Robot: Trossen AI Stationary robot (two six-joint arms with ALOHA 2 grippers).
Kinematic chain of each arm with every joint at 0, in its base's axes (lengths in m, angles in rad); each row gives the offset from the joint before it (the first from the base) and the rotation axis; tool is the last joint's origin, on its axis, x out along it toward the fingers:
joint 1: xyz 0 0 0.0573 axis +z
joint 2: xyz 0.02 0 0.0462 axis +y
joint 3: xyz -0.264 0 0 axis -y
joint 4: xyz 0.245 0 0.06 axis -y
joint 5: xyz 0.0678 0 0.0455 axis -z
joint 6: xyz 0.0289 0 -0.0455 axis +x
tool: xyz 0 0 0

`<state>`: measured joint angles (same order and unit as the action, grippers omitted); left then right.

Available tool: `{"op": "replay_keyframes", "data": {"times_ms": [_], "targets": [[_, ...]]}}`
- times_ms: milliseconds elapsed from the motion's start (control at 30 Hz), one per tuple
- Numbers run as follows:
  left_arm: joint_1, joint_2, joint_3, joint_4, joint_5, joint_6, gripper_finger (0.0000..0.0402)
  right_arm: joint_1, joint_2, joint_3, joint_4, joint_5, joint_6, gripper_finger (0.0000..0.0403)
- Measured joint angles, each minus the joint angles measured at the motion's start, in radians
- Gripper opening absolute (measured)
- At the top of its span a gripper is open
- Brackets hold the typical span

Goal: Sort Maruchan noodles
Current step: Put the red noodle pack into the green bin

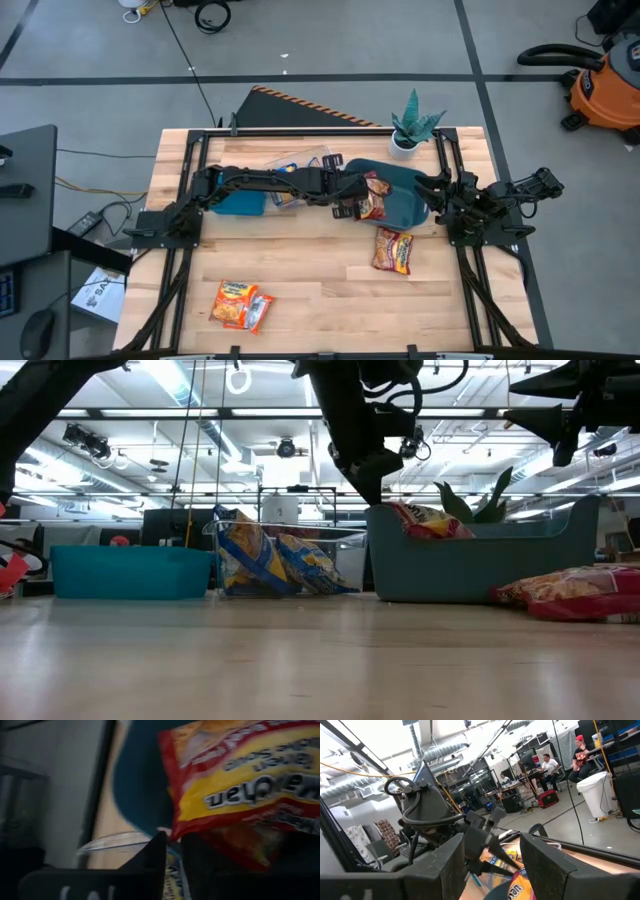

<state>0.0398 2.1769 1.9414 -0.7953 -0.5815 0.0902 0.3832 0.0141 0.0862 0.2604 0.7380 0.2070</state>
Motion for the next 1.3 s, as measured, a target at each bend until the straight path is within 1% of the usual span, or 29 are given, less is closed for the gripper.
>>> {"op": "replay_keyframes", "data": {"times_ms": [100, 200, 300, 367, 533, 600, 733, 767, 867, 967, 1133, 1300], "targets": [[-0.008, 0.0, 0.023, 0.008, -0.066, 0.001, 0.0091, 0.0, 0.0, 0.0, 0.0, 0.0, 0.0, 0.0199], [-0.02, 0.0, 0.046, 0.046, -0.079, 0.032, 0.0105, 0.0, 0.0, 0.0, 0.0, 0.0, 0.0, 0.0199], [-0.038, 0.0, 0.077, 0.08, -0.09, 0.057, 0.0107, 0.0, 0.0, 0.0, 0.0, 0.0, 0.0, 0.0199], [-0.051, -0.002, 0.08, 0.134, -0.05, 0.076, 0.0106, 0.0, 0.0, 0.0, 0.0, 0.0, 0.0, 0.0199], [-0.073, 0.013, 0.08, 0.213, 0.172, 0.077, 0.0103, 0.0, 0.0, 0.0, 0.0, 0.0, 0.0, 0.0199], [-0.074, 0.023, 0.077, 0.178, 0.199, 0.059, 0.0103, 0.0, 0.0, 0.0, 0.0, 0.0, 0.0, 0.0199], [-0.056, 0.06, 0.074, 0.156, 0.19, 0.039, 0.0103, 0.0, 0.0, 0.0, 0.001, 0.001, 0.0, 0.0199], [-0.049, 0.074, 0.076, 0.183, 0.18, 0.033, 0.0103, 0.0, 0.0, 0.0, 0.0, 0.001, 0.0, 0.0199], [-0.03, 0.115, 0.074, 0.166, 0.119, 0.019, 0.0103, 0.0, 0.0, 0.0, 0.006, -0.005, 0.0, 0.0199], [-0.013, 0.138, 0.076, 0.139, 0.116, -0.015, 0.0103, 0.0, 0.001, 0.0, 0.011, -0.002, 0.0, 0.0199], [-0.001, 0.135, 0.075, 0.099, 0.111, -0.031, 0.0102, 0.0, 0.002, 0.0, 0.02, -0.001, 0.0, 0.0199], [-0.02, 0.08, 0.073, 0.121, 0.101, -0.019, 0.0102, 0.0, 0.004, 0.0, 0.026, -0.003, 0.0, 0.0199]]}}
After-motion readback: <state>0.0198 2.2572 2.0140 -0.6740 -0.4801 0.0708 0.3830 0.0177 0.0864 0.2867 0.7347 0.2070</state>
